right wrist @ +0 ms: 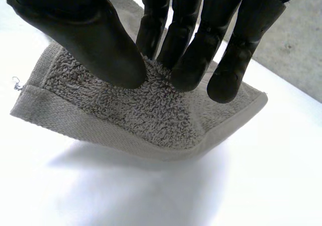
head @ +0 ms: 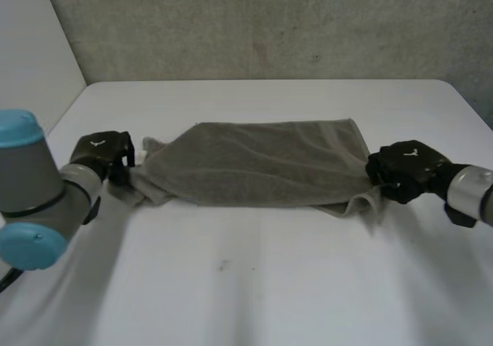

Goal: Fold the towel.

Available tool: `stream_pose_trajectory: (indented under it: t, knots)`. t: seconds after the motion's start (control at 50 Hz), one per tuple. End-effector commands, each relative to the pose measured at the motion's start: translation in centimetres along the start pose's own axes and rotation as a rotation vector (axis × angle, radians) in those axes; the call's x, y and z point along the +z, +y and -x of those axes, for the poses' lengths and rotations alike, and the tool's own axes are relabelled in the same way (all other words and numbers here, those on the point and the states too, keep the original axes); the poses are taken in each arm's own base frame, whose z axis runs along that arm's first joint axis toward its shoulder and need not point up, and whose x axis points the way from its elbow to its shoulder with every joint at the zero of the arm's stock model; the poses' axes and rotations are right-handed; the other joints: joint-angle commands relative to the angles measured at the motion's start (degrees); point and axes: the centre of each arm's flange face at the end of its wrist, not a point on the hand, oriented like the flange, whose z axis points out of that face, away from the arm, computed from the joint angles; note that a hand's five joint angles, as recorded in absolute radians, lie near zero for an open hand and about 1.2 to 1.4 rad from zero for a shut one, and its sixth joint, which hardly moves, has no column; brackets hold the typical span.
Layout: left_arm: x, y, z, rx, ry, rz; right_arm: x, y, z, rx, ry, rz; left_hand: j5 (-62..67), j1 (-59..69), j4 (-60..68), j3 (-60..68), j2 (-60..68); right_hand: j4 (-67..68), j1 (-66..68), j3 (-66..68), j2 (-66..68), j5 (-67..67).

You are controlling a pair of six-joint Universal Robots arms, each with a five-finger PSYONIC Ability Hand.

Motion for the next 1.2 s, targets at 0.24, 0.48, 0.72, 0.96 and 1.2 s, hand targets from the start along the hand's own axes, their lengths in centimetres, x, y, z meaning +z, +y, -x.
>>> stream_pose_trajectory:
  t: [0.24,0.48,0.72,0.96,1.2]
  knots:
    - [-3.0,-1.8,0.8,-0.022,0.063,0.072,-4.3,-1.5,-2.3,0.033,0.11,0.067,11.1,11.8,10.2,10.3,10.2,3.0,3.4,3.0,3.8,3.7]
    - [4.2,-0.9,0.6,-0.016,0.057,-0.033,-0.5,1.3,-2.3,-0.025,0.192,0.083,11.1,11.8,10.2,10.3,10.2,3.0,3.4,3.0,3.8,3.7]
    - [9.4,0.1,-0.9,0.007,0.078,-0.15,1.4,1.4,-1.9,-0.068,0.279,-0.031,11.1,11.8,10.2,10.3,10.2,3.0,3.4,3.0,3.8,3.7]
    - [6.0,-0.4,-2.6,0.017,0.128,-0.118,2.0,2.1,-1.0,-0.078,0.263,-0.028,-58.5,-57.9,-59.4,-59.4,-59.4,3.0,3.4,3.0,3.8,3.7]
    - [0.8,-0.5,-2.3,0.049,0.123,-0.109,2.0,2.5,-0.8,-0.072,0.258,-0.017,-40.3,-39.7,-41.2,-41.2,-41.2,3.0,3.4,3.0,3.8,3.7]
